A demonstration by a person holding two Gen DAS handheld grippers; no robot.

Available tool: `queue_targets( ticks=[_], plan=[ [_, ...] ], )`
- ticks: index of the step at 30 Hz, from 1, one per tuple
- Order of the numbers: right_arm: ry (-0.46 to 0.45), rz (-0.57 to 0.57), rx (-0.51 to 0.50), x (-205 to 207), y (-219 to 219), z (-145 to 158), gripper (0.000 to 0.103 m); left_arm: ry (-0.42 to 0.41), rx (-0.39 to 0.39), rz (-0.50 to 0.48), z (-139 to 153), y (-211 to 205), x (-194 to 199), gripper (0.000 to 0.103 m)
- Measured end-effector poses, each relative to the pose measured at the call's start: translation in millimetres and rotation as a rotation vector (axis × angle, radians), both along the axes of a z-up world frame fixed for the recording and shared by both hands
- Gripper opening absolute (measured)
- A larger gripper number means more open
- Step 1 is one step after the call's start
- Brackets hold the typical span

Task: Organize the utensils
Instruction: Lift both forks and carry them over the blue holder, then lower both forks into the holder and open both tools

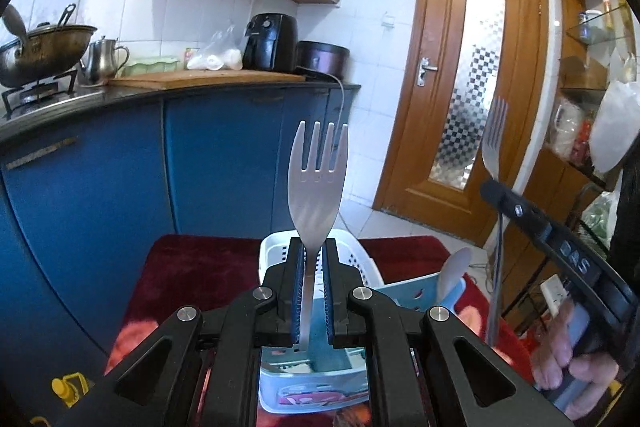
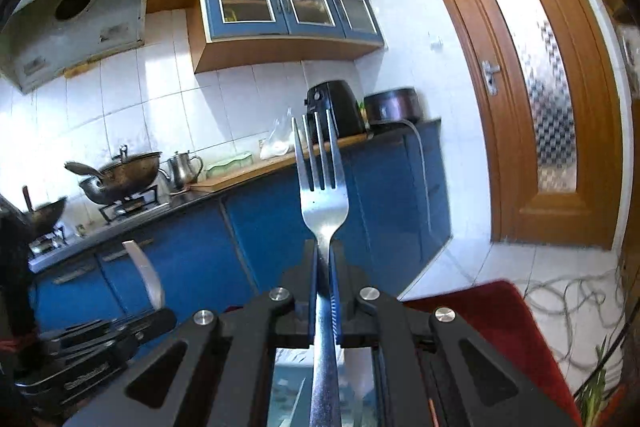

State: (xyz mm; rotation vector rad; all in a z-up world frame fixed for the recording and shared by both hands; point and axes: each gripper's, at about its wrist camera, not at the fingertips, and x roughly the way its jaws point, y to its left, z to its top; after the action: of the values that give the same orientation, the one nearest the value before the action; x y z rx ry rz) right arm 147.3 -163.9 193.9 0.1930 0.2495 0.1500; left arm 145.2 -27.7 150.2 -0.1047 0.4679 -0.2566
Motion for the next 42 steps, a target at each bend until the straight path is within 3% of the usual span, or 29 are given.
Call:
queue_targets(
  ticks=[7, 15, 26, 33, 39, 42],
  plan=[
    [-0.024, -0.003, -0.051, 4.4, 5.8, -28.7, 0.007, 0.022, 0.006, -0.016, -16.4, -3.8, 7.2, 0.008],
    [-0.023, -0.003, -0.081, 6.1, 9.2, -40.8, 0.007, 0.030, 0.012, -0.023, -23.2, -6.8, 8.2, 0.009],
    [-0.066, -0.049, -0.070, 15.7, 2.6, -31.8, 0.008, 0.038, 0.002, -0.031, -22.3, -3.1, 8.9, 0.009],
    [-0.063, -0.043, -0.132, 2.4, 6.2, -39.9, 0.009, 0.048, 0.006, -0.037, -23.1, -4.8, 6.9, 0.009],
    [-0.036, -0.021, -0.143, -5.6, 7.9, -32.8, 0.019, 0.068, -0.003, -0.054, -18.5, -7.8, 3.1, 0.014],
    [-0.021, 0.000, -0.115, -11.9, 4.2, -23.3, 0.037, 0.078, -0.022, -0.067, -14.1, -6.0, -1.7, 0.018]
  ],
)
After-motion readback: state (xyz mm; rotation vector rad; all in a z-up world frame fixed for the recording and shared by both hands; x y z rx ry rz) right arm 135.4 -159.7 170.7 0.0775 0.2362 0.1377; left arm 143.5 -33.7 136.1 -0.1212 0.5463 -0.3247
